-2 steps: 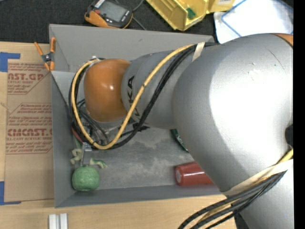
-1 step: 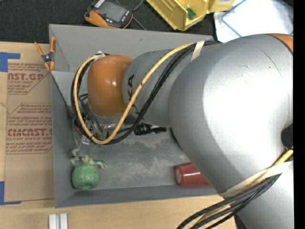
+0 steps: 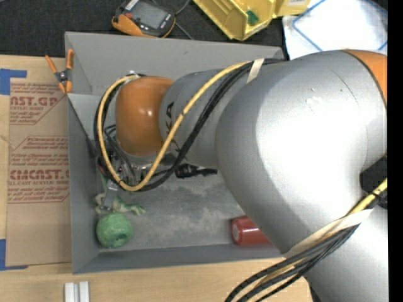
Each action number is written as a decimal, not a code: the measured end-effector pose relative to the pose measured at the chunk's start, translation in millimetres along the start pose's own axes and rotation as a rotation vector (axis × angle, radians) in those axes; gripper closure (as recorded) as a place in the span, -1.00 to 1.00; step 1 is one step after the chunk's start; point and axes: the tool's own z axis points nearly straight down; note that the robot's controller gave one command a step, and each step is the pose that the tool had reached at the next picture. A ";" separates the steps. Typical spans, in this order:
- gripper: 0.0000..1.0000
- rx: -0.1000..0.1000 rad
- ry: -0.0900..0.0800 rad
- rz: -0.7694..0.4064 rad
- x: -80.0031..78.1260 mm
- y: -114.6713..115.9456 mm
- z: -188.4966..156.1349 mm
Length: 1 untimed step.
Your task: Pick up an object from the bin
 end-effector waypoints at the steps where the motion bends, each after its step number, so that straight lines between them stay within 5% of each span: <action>1: 1.00 -0.016 0.001 0.172 -0.1 18.0 -2.6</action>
Offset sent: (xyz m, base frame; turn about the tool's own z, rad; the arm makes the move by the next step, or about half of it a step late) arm 0.0000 0.0000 0.0000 0.0000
